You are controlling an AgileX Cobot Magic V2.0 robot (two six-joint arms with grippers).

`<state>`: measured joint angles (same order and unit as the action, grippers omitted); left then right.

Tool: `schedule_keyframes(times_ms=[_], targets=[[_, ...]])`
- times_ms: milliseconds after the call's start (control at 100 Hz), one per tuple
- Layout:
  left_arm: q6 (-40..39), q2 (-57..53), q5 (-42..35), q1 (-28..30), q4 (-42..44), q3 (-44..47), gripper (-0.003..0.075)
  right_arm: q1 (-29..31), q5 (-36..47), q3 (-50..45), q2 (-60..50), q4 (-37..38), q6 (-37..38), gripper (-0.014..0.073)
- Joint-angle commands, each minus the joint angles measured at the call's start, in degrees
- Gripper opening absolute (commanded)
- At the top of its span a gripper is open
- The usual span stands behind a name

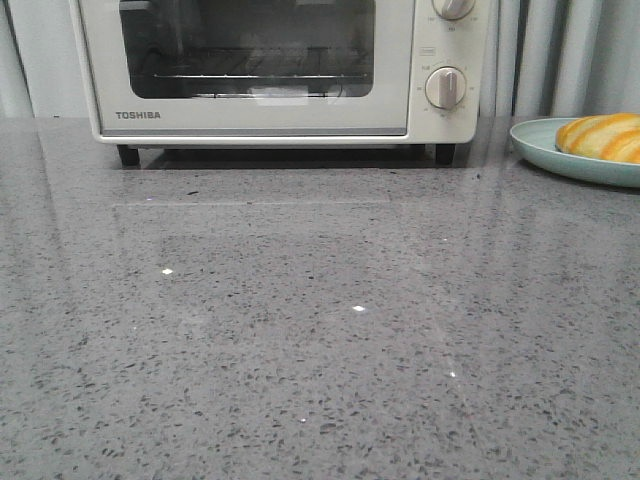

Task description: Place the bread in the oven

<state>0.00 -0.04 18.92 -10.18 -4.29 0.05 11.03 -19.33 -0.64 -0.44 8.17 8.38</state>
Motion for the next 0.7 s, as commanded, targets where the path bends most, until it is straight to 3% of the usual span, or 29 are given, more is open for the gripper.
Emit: schedule_keyframes(times_ms=[0,530,690], targets=[[0.00,-1.62,-3.98,0.14,-0.23,1.27,-0.0021,0.07,1.43,-1.34,-1.16,0.00,-0.27,-0.0049],[0.00,-1.62,-3.98,0.14,-0.23,1.27,-0.0021,0.07,1.43,-1.34,-1.16,0.00,-0.27,-0.0049],[0.00,-1.62,-3.98,0.14,-0.23,1.27,-0.0021,0.07,1.82,-1.34,-1.16,4.21,-0.27,-0.0049]])
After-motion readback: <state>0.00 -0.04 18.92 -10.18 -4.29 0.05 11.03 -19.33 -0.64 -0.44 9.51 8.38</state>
